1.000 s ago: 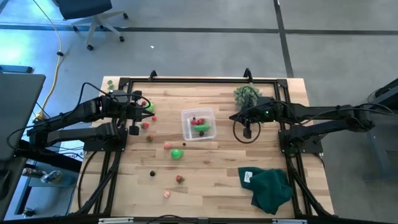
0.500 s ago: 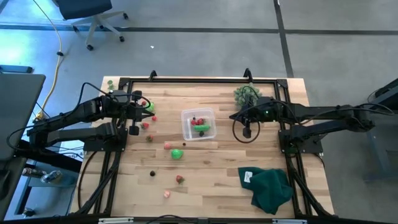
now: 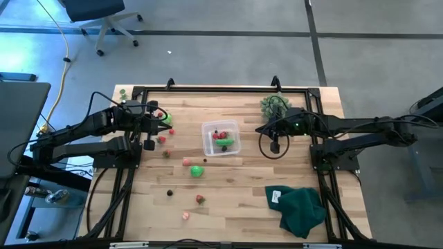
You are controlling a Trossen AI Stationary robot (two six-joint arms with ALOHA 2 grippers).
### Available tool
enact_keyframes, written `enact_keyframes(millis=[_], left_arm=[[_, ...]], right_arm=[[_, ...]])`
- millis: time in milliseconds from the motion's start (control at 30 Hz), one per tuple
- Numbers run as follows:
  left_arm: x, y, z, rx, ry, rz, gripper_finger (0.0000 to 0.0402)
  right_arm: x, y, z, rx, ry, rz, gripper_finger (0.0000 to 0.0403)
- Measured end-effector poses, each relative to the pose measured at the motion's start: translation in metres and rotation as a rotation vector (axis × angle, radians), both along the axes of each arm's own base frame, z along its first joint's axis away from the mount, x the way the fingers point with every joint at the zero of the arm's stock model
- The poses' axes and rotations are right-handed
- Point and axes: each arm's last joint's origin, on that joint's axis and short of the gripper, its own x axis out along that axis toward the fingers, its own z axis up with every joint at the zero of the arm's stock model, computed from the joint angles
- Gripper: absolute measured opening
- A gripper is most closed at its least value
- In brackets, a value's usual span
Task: Pick and placing Produce into tupperware
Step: Put the cabbage into the transparent bin
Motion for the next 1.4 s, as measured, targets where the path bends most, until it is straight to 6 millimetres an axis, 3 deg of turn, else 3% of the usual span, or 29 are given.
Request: enact_keyframes(millis=[400,667,867,1133,1233,1400], left_arm=[[0.002,0.002,0.004,0.031,-0.040,0.020,0.0001],[0.006,0.010,0.001,0.071,0.077,0.127,0.0001],[0.013,0.040,0.012,-0.009,0.310,0.232,0.0001],[0.023,0.098,0.023,-0.244,0.547,0.162,0.0001],[0.030,0.120,0.019,-0.264,0.569,0.091,0.0001],[0.036,0.136,-0.004,-0.272,0.697,-0.050,0.0001]], right_arm=[[0.000,0.000,0.000,0.000,0.000,0.000,0.0002],[0.000,0.000,0.000,0.000,0.000,0.000,0.0002],[0.000,0.000,0.000,0.000,0.000,0.000,0.0002],[0.000,0.000,0.000,0.000,0.000,0.000,0.0002],[0.000,0.000,0.000,0.000,0.000,0.000,0.0002],[0.000,0.000,0.000,0.001,0.000,0.000,0.0002]])
